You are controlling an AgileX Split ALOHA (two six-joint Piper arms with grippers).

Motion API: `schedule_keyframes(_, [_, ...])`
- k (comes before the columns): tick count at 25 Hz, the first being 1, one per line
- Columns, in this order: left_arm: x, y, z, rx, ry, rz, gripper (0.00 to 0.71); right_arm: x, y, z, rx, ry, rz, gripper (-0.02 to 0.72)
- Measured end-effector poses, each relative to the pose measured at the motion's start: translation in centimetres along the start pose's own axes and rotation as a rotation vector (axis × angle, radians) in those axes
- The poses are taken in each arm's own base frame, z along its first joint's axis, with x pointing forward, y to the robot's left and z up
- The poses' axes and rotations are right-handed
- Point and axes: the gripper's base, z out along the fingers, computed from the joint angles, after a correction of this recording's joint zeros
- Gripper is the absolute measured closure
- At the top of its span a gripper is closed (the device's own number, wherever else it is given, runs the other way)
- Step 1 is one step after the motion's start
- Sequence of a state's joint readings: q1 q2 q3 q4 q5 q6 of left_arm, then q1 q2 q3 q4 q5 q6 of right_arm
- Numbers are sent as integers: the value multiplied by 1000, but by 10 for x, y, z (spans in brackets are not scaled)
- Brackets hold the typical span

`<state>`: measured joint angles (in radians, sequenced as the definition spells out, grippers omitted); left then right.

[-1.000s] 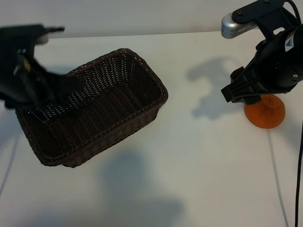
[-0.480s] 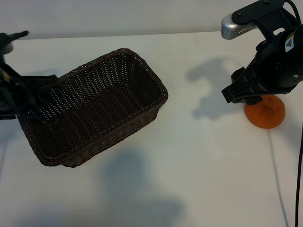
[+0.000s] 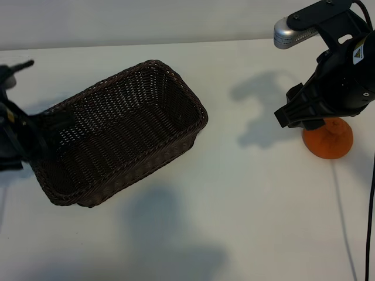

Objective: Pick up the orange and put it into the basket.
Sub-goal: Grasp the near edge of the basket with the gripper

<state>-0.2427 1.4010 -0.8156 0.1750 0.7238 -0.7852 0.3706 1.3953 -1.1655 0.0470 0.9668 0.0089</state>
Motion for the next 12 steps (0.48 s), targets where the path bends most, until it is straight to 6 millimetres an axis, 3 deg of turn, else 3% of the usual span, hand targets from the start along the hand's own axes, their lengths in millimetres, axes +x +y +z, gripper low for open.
schedule_keyframes(4, [9, 3, 13, 18, -5, -45, 118, 0, 0, 0, 0, 3, 0, 140])
schedule_keyframes(12, [8, 1, 14, 57, -29, -78, 118, 1, 0, 0, 0, 7, -1, 142])
